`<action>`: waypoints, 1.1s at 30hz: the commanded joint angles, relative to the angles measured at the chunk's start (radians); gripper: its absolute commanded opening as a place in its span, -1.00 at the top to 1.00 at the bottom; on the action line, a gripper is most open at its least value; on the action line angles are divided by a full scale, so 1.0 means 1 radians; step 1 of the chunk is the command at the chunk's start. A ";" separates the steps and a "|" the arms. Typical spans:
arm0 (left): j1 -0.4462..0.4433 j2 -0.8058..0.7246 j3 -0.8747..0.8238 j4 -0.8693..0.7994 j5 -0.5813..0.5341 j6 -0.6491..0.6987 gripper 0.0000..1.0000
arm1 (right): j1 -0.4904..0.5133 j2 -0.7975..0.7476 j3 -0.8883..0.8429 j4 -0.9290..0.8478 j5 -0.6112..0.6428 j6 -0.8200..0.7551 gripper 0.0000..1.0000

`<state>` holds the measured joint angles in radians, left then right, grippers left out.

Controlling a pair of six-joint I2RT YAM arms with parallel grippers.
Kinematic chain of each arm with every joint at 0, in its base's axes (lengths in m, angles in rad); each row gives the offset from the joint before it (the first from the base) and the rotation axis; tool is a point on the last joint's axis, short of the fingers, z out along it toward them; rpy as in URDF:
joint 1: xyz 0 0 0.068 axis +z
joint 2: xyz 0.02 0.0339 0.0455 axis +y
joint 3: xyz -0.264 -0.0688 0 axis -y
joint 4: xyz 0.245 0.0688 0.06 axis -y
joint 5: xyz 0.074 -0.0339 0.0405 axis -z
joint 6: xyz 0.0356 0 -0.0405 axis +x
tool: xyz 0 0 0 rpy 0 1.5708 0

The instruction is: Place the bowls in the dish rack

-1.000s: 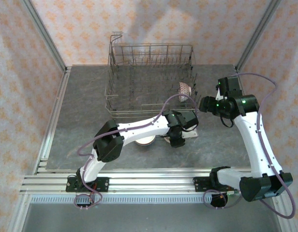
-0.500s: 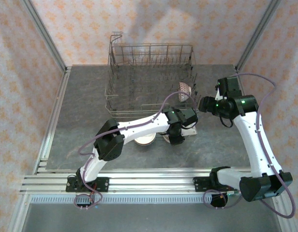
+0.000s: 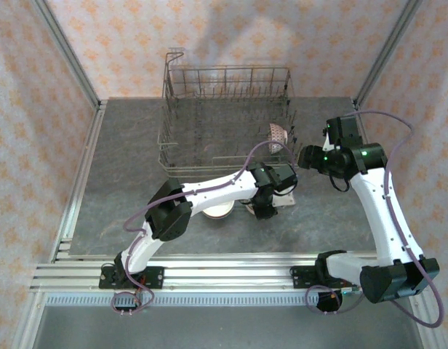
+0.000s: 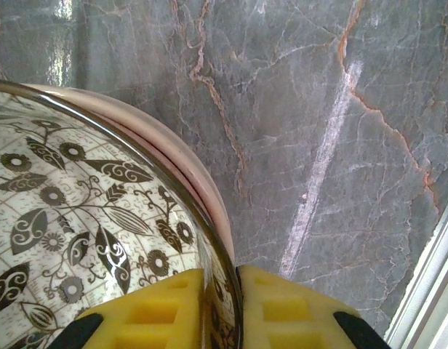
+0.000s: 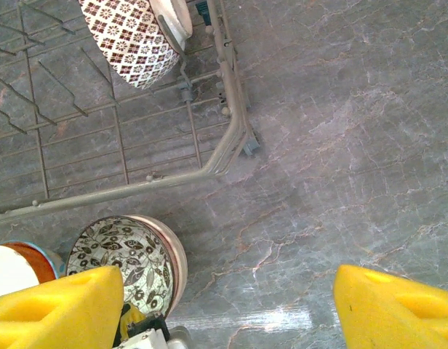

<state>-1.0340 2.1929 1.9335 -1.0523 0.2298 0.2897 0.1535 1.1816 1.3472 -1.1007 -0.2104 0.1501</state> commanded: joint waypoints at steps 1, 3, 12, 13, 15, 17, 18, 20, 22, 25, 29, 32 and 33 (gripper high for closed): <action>0.004 0.005 0.022 -0.038 0.009 0.017 0.67 | -0.005 0.023 -0.014 0.016 0.005 0.007 -0.52; 0.004 0.004 0.023 -0.042 0.012 0.020 0.70 | -0.005 0.025 -0.013 0.018 0.004 0.006 -0.52; 0.005 0.001 0.029 -0.053 0.006 0.032 0.84 | -0.006 0.033 -0.019 0.028 0.003 0.004 -0.52; 0.004 0.001 0.028 -0.052 0.005 0.032 0.84 | -0.005 0.034 -0.020 0.030 0.005 0.004 -0.52; 0.005 -0.001 0.030 -0.051 0.003 0.034 0.85 | -0.005 0.032 -0.020 0.030 0.005 0.004 -0.52; 0.004 -0.004 0.030 -0.049 0.000 0.037 0.87 | -0.005 0.033 -0.022 0.033 0.006 0.002 -0.52; 0.004 -0.004 0.031 -0.049 -0.004 0.038 0.88 | -0.005 0.032 -0.024 0.033 0.005 0.001 -0.52; 0.003 -0.004 0.030 -0.051 -0.009 0.042 0.89 | -0.005 0.034 -0.024 0.035 0.006 0.000 -0.52; 0.004 -0.005 0.031 -0.052 -0.013 0.045 0.91 | -0.005 0.035 -0.025 0.036 0.006 0.001 -0.52; 0.004 -0.011 0.033 -0.052 -0.025 0.048 0.93 | -0.005 0.035 -0.027 0.040 0.007 0.001 -0.53; 0.003 -0.029 0.040 -0.056 -0.041 0.054 0.96 | -0.006 0.035 -0.026 0.046 0.018 0.004 -0.53; 0.003 -0.046 0.044 -0.055 -0.050 0.059 0.99 | -0.012 0.035 -0.023 0.050 0.016 0.010 -0.54; 0.002 -0.051 0.045 -0.056 -0.052 0.060 1.00 | -0.018 0.033 -0.020 0.053 0.008 0.013 -0.54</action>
<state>-1.0344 2.1849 1.9568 -1.0595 0.2188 0.3264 0.1490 1.2160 1.3312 -1.0645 -0.2104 0.1505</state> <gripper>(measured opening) 0.058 0.768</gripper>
